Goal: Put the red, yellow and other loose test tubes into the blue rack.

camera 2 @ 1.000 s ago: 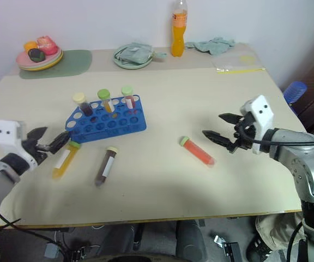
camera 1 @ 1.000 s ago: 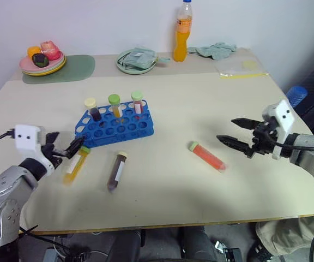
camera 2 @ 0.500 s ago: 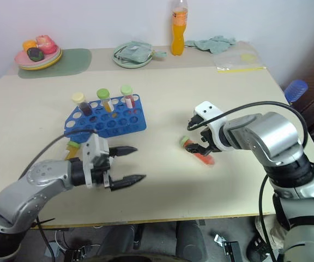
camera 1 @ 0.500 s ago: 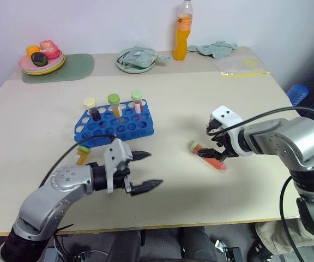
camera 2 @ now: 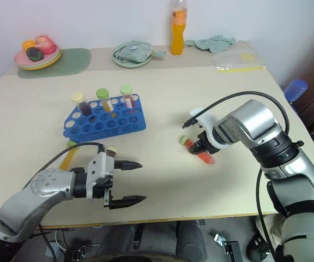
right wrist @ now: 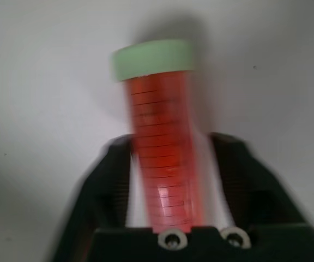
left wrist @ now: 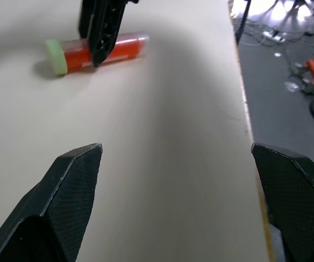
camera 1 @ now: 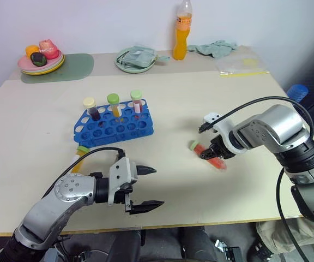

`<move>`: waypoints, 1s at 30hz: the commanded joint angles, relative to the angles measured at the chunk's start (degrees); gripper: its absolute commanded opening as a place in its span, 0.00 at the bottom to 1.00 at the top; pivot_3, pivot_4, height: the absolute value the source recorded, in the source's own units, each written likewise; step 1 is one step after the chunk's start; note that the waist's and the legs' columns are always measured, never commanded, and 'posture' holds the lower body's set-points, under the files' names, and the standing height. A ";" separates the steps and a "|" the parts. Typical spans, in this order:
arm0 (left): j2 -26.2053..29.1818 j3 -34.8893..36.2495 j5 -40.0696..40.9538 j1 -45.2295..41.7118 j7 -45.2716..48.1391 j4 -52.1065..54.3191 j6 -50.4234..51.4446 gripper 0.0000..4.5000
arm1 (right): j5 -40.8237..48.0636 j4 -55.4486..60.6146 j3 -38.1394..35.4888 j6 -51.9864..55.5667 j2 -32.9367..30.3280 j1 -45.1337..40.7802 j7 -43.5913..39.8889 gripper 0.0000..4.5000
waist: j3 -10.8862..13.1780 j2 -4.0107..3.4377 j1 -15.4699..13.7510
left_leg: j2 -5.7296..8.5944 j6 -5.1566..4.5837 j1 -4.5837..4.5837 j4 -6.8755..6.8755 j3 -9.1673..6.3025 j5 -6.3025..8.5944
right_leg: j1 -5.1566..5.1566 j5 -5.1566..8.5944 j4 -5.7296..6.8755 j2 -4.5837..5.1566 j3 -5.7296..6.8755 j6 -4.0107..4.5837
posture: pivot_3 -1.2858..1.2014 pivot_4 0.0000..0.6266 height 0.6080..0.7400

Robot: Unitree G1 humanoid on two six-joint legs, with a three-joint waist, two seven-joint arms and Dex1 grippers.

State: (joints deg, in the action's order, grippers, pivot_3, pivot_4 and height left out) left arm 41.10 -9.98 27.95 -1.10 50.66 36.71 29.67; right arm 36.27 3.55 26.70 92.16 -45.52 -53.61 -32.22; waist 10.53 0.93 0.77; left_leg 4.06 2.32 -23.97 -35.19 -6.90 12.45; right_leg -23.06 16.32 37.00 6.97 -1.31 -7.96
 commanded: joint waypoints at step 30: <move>-16.54 27.51 -11.32 9.13 -28.41 -12.46 -17.51 1.00 | -28.86 -24.14 -13.75 -99.35 49.55 15.36 11.30 0.17 | -0.08 0.10 0.42 | -0.03 0.33 0.06 0.07 -0.07 -0.19 | -0.19 -0.05 0.30 -0.19 -0.07 0.04 | 0.52 0.24 1.00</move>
State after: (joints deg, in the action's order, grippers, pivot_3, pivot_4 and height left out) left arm 24.43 17.03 16.36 8.06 21.77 22.32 14.07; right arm 8.06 -20.74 13.22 -4.50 3.03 -37.20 -20.89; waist 10.46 1.03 1.19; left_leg 4.03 2.66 -23.89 -35.11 -6.97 12.25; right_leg -23.25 16.27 37.31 6.77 -1.38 -7.91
